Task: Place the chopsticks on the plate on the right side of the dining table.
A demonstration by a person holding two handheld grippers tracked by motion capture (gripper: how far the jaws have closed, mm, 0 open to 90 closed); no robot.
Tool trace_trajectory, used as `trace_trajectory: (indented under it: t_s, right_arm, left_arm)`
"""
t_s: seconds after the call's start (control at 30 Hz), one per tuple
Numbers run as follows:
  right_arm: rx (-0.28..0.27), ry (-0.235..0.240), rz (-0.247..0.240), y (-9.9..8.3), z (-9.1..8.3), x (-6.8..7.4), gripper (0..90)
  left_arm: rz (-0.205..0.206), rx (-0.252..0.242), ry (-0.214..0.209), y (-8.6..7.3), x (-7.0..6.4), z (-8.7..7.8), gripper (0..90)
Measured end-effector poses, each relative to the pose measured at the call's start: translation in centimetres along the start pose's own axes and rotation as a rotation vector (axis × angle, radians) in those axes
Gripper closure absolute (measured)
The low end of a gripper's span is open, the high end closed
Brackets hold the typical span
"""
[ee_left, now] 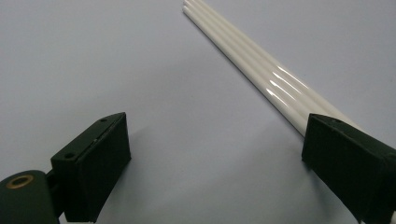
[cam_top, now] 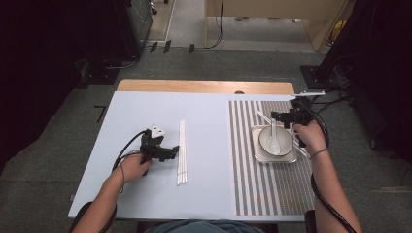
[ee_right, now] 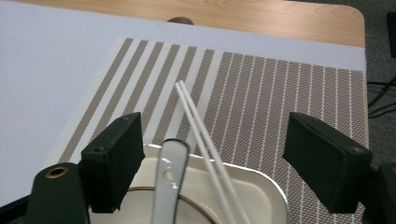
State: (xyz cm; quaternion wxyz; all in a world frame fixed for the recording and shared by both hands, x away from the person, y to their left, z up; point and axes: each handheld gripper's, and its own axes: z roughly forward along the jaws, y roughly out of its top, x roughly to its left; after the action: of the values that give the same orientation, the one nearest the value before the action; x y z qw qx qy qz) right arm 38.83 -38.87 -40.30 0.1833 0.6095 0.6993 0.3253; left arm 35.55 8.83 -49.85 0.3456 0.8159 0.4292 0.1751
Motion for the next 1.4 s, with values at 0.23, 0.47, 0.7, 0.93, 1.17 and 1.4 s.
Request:
trace_trajectory:
  t_s: [0.23, 0.47, 0.7, 0.93, 1.17, 1.4]
  right_arm:
    - [-0.015, 0.000, -0.026, 0.0, -0.4, 2.6, 16.2]
    - [-0.013, 0.007, -0.046, -0.2, -0.4, 4.6, 16.7]
    - [-0.018, 0.031, -0.069, -0.5, -0.3, 6.2, 19.6]
    - [-0.029, 0.066, -0.084, -0.9, 0.2, 8.1, 19.5]
    - [-0.041, 0.088, -0.113, -1.4, 0.8, 10.3, 20.1]
    - [-0.028, 0.097, -0.110, -1.5, 1.4, 11.8, 14.3]
  left_arm:
    - [0.000, 0.000, -0.001, 0.0, 0.0, 0.0, 7.8]
    - [0.000, 0.000, 0.000, 0.0, 0.0, 0.0, 7.8]
    - [0.000, -0.001, 0.000, 0.0, 0.0, 0.0, 7.8]
    - [0.000, -0.001, 0.000, 0.0, 0.0, 0.0, 7.8]
    - [-0.004, -0.004, 0.001, 0.0, 0.0, 0.0, 7.8]
    - [-0.001, -0.002, 0.001, 0.0, 0.0, 0.0, 7.8]
